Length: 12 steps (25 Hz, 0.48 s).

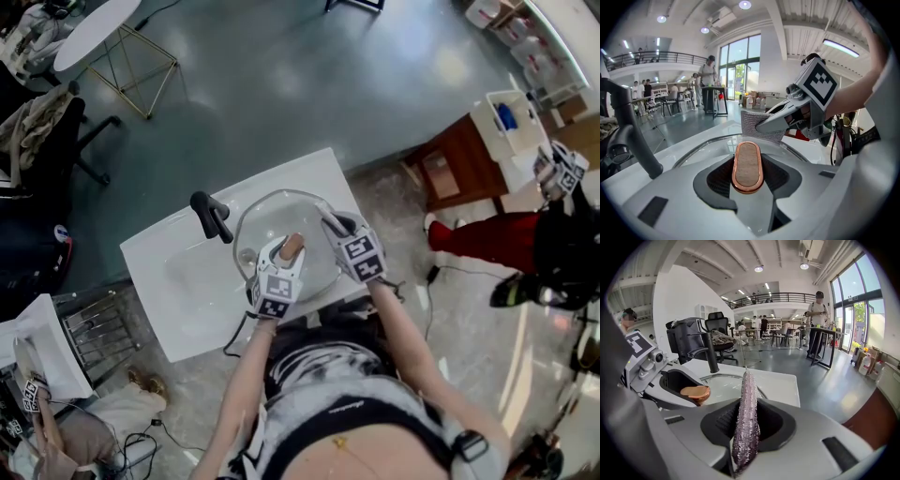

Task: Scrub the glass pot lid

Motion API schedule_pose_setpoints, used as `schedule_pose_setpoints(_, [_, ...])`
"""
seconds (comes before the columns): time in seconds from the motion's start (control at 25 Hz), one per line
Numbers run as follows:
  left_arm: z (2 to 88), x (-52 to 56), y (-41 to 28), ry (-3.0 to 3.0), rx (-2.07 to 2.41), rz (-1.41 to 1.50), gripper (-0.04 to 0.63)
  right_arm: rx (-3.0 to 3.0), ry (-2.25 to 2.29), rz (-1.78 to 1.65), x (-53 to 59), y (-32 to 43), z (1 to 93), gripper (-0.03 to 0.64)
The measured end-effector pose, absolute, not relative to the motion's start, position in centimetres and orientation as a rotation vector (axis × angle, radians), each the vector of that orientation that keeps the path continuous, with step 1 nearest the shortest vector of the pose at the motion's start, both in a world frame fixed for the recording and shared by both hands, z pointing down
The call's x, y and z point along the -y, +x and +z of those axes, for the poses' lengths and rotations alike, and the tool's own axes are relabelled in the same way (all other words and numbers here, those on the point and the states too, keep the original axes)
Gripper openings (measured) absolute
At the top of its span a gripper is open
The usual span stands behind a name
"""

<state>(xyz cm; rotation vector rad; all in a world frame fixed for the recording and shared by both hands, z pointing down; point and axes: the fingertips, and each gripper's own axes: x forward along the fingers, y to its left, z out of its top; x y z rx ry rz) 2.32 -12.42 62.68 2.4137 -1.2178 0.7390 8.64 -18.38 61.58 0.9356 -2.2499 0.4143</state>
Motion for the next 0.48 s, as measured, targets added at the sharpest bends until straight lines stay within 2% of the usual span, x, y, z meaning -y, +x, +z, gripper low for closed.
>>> schedule_pose_setpoints(0.28, [63.0,12.3,2.1,2.405,1.212,0.753,0.167,2.243,1.006,0.498,19.4,9.7,62.0,0.086])
schedule_pose_setpoints(0.48, [62.9,12.4,2.2,2.406,1.214,0.750,0.167,2.214,0.939,0.405,18.0,8.3,62.3,0.087])
